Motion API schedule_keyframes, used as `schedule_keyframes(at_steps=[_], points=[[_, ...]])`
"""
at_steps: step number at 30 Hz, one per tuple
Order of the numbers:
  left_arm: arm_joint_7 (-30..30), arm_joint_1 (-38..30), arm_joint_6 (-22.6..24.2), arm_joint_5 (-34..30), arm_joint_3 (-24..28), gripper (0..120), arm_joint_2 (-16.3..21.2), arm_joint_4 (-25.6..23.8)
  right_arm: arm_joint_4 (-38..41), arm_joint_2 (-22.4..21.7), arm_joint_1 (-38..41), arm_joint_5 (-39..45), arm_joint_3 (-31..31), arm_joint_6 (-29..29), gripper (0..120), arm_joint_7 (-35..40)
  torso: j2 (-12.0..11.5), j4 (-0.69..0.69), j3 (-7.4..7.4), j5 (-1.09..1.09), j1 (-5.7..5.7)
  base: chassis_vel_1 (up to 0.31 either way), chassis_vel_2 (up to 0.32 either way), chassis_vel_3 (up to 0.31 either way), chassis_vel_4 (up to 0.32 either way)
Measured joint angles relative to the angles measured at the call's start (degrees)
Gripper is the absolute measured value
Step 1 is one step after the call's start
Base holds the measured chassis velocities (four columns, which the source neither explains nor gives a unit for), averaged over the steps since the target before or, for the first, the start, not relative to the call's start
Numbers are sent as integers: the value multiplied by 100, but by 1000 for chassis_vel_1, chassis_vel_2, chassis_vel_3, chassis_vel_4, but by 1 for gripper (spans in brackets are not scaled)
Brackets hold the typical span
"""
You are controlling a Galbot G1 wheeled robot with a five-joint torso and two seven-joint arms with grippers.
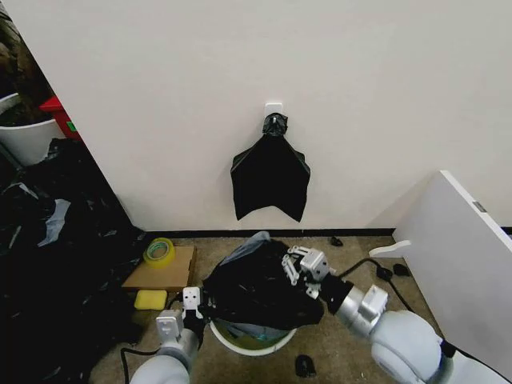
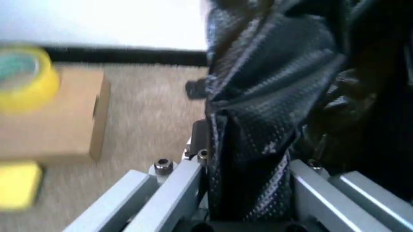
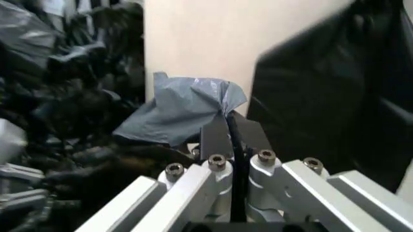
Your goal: Place the garbage bag over the trash bin.
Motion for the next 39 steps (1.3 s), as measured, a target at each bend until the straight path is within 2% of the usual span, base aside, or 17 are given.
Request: schedule_keyframes(at_steps=[2,6,8,10,13,19,26,33,39], points=[[66,12,-23,116,15,0,24,0,-2,7,21,32,0,-59,0,21,0,1,0,0,0,0,0,0,0],[433,39,-188,797,77,0,155,7,-4,29,122,242,6,-383,0,141,0,1,0,-1,0,0,0,0,0],[491,47,-210,891,88,0,175,8,-20,29,144,273,7,-431,0,165,0,1,0,-1,0,0,0,0,0],[778,101,-397,1345,145,0,270,23,-180,23,219,262,30,-661,0,299,0,2,0,0,0,0,0,0,0],[927,124,-623,1553,150,0,336,43,-373,-52,223,180,81,-898,0,367,0,2,0,0,0,0,0,0,0],[924,121,-920,1423,101,0,358,44,-853,-241,184,-76,150,-926,0,258,0,1,0,1,0,0,0,0,0],[1019,125,-1335,1156,83,0,338,24,-1225,-353,66,-159,57,-696,0,-133,0,1,0,0,0,0,0,0,0],[1145,158,-1581,936,48,0,262,-1,-1375,-348,-78,452,58,-257,0,-873,0,1,0,-2,0,0,0,0,0],[1246,158,-1639,892,54,0,289,2,-1507,-337,0,838,88,-199,0,-953,0,2,0,-2,0,0,0,0,0]])
